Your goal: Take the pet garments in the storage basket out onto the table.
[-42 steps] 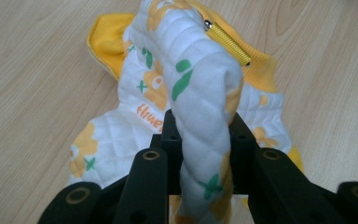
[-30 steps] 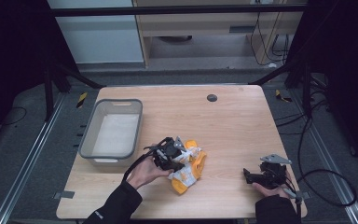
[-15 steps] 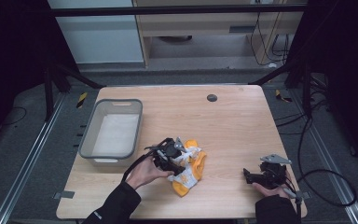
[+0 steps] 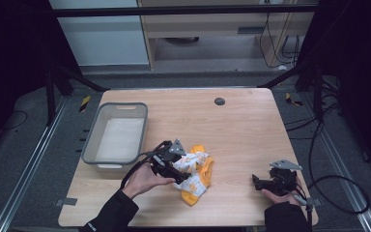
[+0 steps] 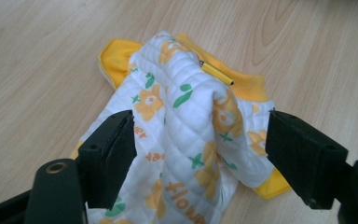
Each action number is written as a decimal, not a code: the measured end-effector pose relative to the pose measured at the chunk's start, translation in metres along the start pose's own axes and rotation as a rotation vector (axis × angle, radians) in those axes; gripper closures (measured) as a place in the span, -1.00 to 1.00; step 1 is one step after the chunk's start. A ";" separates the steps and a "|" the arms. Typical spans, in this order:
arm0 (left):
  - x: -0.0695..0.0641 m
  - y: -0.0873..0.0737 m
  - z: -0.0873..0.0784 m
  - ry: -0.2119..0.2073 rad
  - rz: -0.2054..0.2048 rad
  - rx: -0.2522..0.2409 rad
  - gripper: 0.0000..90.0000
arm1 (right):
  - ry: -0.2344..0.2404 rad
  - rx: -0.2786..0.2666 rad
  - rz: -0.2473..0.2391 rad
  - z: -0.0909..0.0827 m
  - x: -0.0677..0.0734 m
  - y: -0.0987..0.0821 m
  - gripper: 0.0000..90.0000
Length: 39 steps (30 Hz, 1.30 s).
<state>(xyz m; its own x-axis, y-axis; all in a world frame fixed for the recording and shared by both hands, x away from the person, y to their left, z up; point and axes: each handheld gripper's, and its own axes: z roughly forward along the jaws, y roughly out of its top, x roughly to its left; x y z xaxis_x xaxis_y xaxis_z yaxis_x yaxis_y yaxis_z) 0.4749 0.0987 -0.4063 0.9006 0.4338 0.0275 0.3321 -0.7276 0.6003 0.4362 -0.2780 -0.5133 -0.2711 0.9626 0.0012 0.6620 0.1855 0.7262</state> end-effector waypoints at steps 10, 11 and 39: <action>0.000 -0.008 -0.020 0.034 -0.019 -0.076 -0.50 | 0.000 0.000 0.000 0.000 0.000 0.000 -0.97; 0.001 -0.010 -0.021 0.040 -0.023 -0.086 -0.50 | 0.000 0.000 0.000 0.000 0.000 0.000 -0.97; 0.015 -0.099 -0.078 0.270 -0.230 -0.356 -0.44 | 0.000 0.000 -0.001 0.000 0.000 0.000 -0.97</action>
<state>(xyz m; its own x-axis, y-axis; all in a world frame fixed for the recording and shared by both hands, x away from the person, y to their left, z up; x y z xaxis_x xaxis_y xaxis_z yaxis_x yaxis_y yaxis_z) 0.4333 0.2184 -0.4030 0.6952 0.7177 0.0400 0.3549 -0.3911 0.8492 0.4361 -0.2780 -0.5133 -0.2716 0.9624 0.0010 0.6618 0.1860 0.7263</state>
